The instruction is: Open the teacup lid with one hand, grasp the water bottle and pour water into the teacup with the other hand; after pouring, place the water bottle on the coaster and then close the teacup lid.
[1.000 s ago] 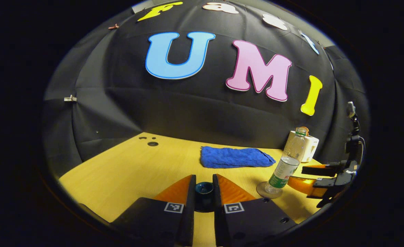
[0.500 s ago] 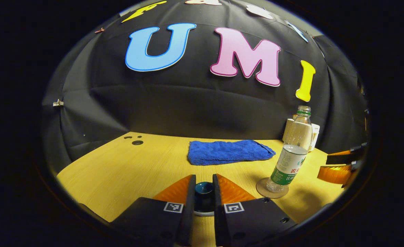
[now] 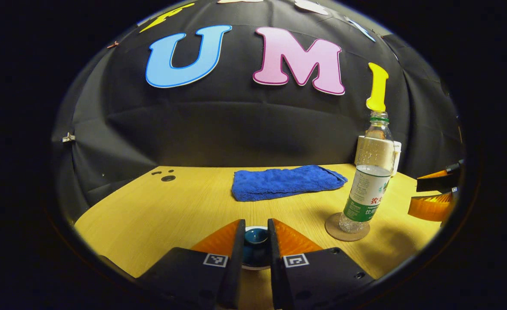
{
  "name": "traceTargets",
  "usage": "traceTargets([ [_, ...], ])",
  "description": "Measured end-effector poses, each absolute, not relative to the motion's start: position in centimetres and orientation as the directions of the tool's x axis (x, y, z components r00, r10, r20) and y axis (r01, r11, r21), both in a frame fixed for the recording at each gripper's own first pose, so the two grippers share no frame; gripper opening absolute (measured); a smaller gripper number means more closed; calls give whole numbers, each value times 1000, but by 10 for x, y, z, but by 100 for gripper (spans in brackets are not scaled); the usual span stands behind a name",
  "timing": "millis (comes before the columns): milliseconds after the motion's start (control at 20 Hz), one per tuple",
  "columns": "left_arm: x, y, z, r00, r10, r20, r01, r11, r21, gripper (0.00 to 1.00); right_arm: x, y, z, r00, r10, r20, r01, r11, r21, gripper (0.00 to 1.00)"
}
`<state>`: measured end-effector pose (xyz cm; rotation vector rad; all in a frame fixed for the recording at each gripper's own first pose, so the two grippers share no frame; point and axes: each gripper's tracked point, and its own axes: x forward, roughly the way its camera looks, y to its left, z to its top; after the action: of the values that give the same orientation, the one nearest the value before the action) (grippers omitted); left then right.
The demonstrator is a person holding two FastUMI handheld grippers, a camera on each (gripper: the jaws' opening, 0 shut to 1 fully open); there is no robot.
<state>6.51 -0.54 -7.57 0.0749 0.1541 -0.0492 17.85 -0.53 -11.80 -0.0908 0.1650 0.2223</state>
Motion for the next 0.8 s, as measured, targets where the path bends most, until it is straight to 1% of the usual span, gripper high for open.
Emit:
traceTargets([
  [50,64,-6,-74,987,-42,-154,53,997,64,34,178,-5,-117,962,213,-172,-227,972,-66,98],
  [150,64,-7,-70,989,-37,-144,45,998,53,36,180,-6,-113,962,212,-170,-225,973,-60,98],
  [200,63,-6,-69,989,-29,-143,36,998,50,53,180,-7,-110,963,210,-171,-223,973,-58,98],
  [400,50,1,-51,992,18,-127,-13,999,39,98,170,-11,-81,965,208,-161,-218,975,-47,98],
  [550,43,4,-35,992,59,-115,-54,997,46,97,155,-22,-50,974,183,-137,-194,979,-67,98],
  [650,31,11,-27,987,100,-124,-93,994,62,97,140,-22,-25,973,198,-116,-206,977,-57,98],
  [750,22,3,-17,987,92,-132,-86,995,48,97,124,-29,1,977,194,-86,-200,977,-70,98],
  [800,20,1,-11,988,96,-119,-92,995,39,96,116,-34,12,979,192,-68,-196,978,-72,98],
])
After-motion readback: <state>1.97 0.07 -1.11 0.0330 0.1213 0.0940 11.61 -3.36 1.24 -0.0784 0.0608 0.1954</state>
